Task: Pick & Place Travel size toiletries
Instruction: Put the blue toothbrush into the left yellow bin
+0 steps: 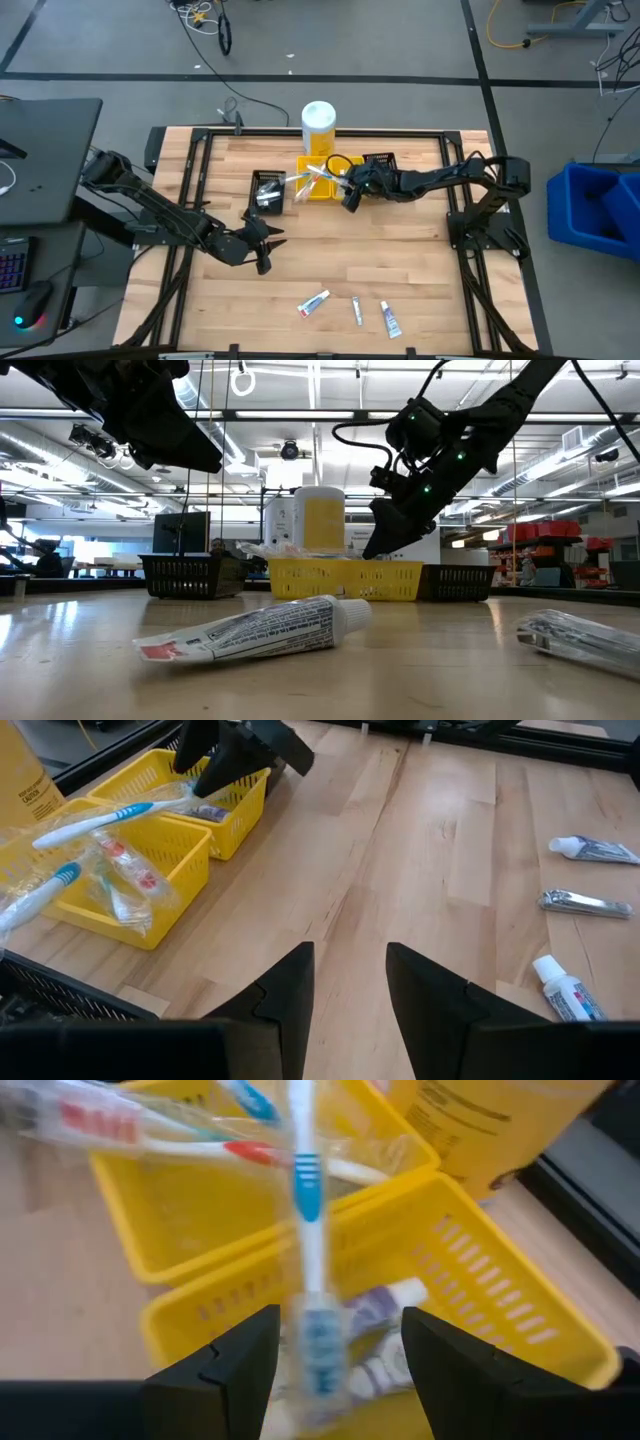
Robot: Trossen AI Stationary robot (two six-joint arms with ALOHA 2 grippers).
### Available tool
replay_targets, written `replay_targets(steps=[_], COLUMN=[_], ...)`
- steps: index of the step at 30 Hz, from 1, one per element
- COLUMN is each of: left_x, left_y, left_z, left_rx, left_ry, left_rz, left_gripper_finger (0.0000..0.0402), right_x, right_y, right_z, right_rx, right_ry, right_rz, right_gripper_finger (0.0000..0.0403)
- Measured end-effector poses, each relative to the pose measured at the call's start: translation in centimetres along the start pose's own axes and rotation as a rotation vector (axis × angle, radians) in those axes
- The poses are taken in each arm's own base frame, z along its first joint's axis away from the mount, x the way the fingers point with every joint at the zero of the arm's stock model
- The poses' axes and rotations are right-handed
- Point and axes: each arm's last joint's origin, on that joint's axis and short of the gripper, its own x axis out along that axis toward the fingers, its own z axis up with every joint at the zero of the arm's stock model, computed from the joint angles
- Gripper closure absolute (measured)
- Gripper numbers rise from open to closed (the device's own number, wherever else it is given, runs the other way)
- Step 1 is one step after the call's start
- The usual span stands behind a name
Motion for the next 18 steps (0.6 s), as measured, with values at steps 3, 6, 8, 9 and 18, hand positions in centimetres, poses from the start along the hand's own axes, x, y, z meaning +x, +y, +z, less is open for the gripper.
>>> replay_targets(steps=[3, 6, 8, 9, 18], left_x=[0.01, 0.01, 0.01, 0.01, 0.01], left_y=[0.01, 0.03, 0.03, 0.03, 0.03], left_z=[0.00, 0.03, 0.03, 0.02, 0.03], left_rx=[-0.005, -0.010, -0.011, -0.012, -0.012], left_ry=[-0.002, -0.006, -0.006, -0.006, -0.007], left_rz=[0.003, 0.010, 0.010, 0.010, 0.011], left_gripper_finger=[0.0268, 0.0268, 0.0268, 0.0268, 0.0268], right_x=[0.16, 0.24, 0.24, 0.24, 0.26], right_y=[-0.38, -0.49, -0.45, -0.45, -0.61], right_z=[0.03, 0.02, 0.01, -0.02, -0.04], right_rx=[0.014, 0.039, 0.038, 0.026, -0.034], right_ry=[0.009, 0.020, 0.022, 0.025, 0.021], right_rz=[0.045, 0.111, 0.127, 0.129, 0.073], right_gripper_finger=[0.0198, 0.0223, 0.0239, 0.0245, 0.0308])
